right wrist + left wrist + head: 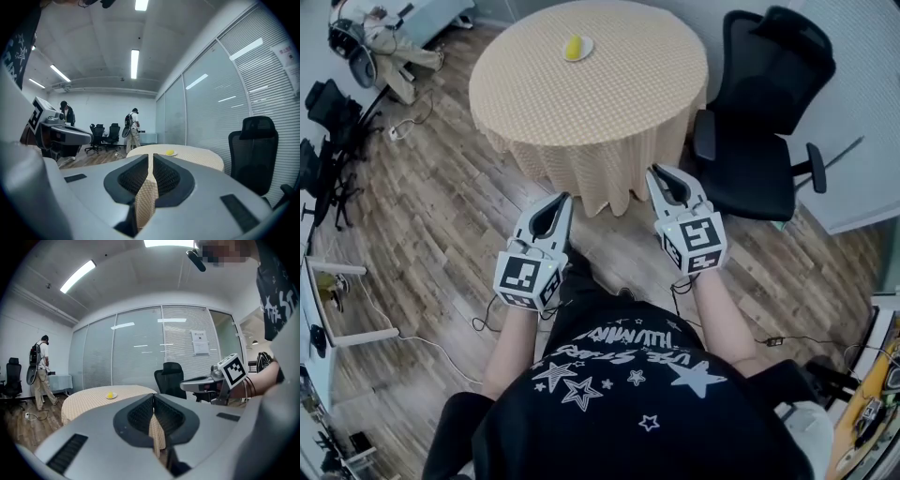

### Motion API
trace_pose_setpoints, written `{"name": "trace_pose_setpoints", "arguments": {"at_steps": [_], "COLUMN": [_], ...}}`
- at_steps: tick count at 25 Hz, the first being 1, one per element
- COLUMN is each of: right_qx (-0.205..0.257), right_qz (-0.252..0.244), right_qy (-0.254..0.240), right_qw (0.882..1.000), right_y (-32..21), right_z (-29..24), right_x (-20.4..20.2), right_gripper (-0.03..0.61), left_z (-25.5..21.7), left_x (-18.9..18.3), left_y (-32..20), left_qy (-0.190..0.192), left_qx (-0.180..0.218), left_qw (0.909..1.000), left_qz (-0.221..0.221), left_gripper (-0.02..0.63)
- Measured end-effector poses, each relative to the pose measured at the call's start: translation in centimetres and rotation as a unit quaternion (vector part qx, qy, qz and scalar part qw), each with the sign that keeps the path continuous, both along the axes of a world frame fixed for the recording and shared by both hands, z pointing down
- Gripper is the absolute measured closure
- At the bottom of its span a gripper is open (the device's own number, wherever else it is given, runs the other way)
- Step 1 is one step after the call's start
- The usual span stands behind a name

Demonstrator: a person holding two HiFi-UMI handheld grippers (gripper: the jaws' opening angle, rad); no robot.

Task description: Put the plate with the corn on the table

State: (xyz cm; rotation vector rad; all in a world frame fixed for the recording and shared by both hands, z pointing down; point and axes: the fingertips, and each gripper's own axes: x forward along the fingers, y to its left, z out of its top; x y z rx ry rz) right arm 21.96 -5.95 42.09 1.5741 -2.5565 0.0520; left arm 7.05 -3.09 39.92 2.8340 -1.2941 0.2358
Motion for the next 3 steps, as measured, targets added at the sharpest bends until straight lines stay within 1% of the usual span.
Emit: {"name": "trace_pose_setpoints", "arguments": {"at_steps": [3], "right_qx": [0.002], "right_qz": [-0.005], "right_qy": [-0.005], "right_qw": [1.0], "right_y": [0.27], "right_z": [-0.09], "right_x": [-0.08], "right_gripper": [0.531], "left_z": [-0.21], "left_x": [0.13], "left_y": [0.33], "left_qy": [0.0], "left_qx": [0.005], "left_qw": [1.0], "left_qz": [-0.003], "left_gripper": [0.606]}}
